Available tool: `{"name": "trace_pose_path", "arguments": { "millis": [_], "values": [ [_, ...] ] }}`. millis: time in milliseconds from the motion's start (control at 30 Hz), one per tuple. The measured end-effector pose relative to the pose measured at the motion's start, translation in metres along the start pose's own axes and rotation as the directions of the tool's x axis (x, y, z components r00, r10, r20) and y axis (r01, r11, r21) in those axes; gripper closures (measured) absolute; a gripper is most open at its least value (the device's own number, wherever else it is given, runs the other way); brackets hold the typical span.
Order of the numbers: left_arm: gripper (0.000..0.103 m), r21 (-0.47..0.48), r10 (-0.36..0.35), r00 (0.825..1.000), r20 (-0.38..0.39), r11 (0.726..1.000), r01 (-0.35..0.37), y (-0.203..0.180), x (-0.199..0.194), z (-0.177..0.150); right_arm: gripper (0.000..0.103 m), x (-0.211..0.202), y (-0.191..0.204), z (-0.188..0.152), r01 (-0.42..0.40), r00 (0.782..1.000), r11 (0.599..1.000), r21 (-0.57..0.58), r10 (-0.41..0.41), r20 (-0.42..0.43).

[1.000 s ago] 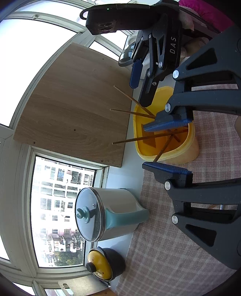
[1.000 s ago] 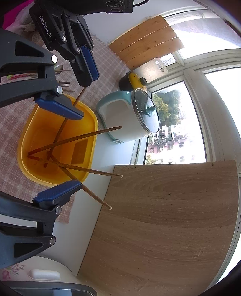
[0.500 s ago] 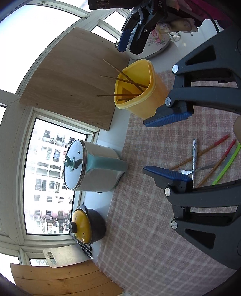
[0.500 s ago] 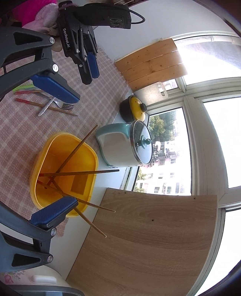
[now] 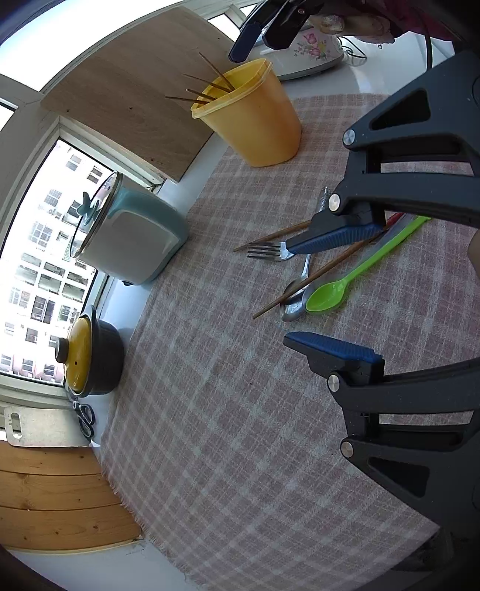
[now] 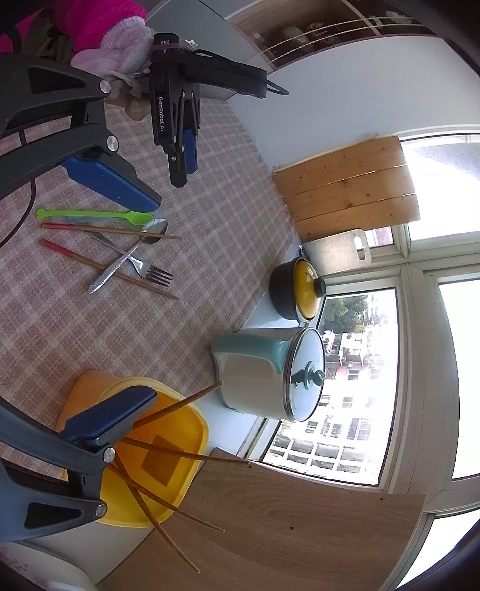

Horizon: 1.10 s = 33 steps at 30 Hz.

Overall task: Organize utensils
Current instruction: 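Move both tools back toward the fork, spoons and chopsticks on the cloth, then lower the left tool to the green plastic spoon while the right tool lowers to a red-tipped chopstick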

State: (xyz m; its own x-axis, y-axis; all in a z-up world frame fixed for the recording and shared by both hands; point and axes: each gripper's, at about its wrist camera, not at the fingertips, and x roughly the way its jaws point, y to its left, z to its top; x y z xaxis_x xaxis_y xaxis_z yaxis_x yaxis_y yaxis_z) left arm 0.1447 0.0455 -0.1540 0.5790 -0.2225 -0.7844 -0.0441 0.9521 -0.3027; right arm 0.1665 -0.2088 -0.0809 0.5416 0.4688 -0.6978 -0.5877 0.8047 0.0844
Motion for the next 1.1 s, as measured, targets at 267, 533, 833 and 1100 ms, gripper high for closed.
{"name": "trace_pose_path", "arguments": {
  "millis": [267, 533, 833, 1100],
  "values": [
    [0.059, -0.044, -0.025, 0.997, -0.068, 0.999, 0.022, 0.009, 0.024, -0.021, 0.024, 0.046, 0.022, -0.013, -0.064, 0.989, 0.997, -0.054, 0.056, -0.136],
    [0.064, -0.061, -0.040, 0.992, -0.119, 0.998, 0.033, 0.009, 0.048, -0.032, 0.038, 0.090, 0.033, -0.024, -0.115, 0.959, 0.992, -0.054, 0.096, -0.267],
    [0.068, -0.071, -0.047, 0.990, -0.136, 0.997, 0.037, 0.011, 0.063, -0.032, 0.050, 0.125, 0.032, -0.025, -0.111, 0.931, 0.993, -0.033, 0.093, -0.354],
    [0.072, -0.082, -0.053, 0.988, -0.143, 0.996, 0.041, 0.013, 0.071, -0.033, 0.069, 0.155, 0.023, -0.014, -0.137, 0.903, 0.988, 0.070, 0.154, -0.401]
  ]
}}
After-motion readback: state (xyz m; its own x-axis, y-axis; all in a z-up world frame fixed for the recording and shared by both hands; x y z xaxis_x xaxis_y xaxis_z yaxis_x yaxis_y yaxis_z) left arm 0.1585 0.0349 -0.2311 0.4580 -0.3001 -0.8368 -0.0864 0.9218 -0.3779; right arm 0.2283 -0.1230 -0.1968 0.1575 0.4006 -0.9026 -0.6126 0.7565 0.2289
